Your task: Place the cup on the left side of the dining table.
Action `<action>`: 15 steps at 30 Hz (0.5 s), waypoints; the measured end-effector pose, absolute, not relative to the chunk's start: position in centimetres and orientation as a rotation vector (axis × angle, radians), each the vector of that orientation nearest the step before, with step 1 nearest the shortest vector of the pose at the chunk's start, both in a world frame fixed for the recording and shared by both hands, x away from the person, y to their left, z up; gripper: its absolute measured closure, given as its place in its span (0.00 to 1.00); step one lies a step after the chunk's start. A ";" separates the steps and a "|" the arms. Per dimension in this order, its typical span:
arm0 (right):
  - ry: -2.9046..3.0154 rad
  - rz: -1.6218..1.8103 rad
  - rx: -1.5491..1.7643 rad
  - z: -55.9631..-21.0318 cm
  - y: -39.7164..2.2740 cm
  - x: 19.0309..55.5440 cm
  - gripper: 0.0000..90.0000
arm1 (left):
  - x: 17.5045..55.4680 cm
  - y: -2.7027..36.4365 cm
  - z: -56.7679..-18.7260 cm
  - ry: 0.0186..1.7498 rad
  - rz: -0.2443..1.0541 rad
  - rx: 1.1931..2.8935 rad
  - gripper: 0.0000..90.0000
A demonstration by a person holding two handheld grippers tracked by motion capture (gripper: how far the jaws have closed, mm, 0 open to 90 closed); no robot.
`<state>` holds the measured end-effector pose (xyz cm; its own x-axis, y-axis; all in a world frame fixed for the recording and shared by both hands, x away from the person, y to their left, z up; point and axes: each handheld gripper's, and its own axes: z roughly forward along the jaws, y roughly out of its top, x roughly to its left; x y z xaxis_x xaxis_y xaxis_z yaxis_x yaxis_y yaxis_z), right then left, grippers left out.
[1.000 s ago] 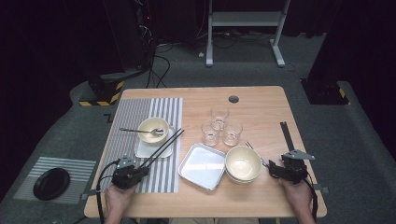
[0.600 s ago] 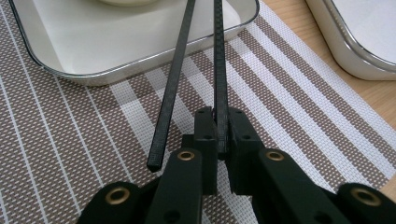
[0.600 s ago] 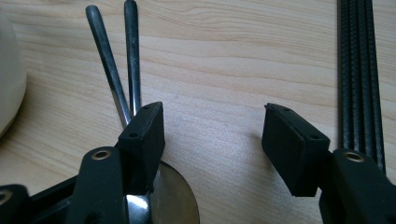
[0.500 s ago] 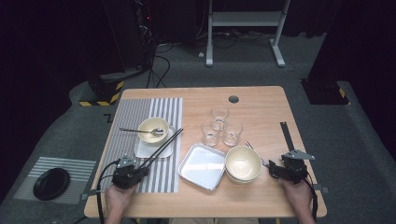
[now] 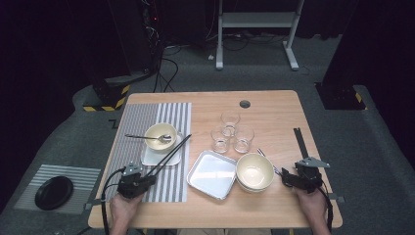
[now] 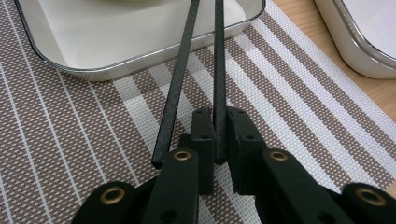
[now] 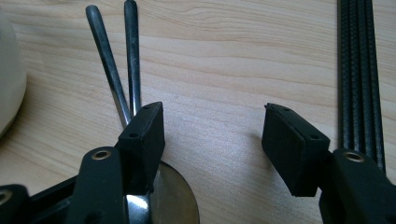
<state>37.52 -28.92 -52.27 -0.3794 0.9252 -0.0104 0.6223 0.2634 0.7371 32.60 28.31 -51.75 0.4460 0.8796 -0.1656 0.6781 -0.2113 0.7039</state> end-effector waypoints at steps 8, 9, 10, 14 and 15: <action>2.096 0.914 1.399 -52.3 -28.9 37.5 0.44 | 32.4 28.4 -51.5 1.296 0.356 1.953 0.88; 2.097 0.913 1.399 -52.3 -28.9 37.5 0.44 | 32.4 28.4 -51.4 1.300 0.360 1.951 0.88; 2.097 0.914 1.399 -52.3 -28.9 37.5 0.44 | 32.4 28.3 -51.4 1.300 0.362 1.947 0.87; 2.096 0.914 1.400 -52.3 -28.9 37.5 0.44 | 32.3 28.3 -51.2 1.295 0.369 1.934 0.86; 2.097 0.913 1.399 -52.3 -28.9 37.5 0.44 | 32.3 28.3 -51.2 1.290 0.364 1.934 0.86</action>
<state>37.52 -28.92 -52.27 -0.3797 0.9251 -0.0105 0.6223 0.2638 0.7370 32.33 28.34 -51.19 0.4470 0.8778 -0.1722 0.6583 -0.1924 0.7277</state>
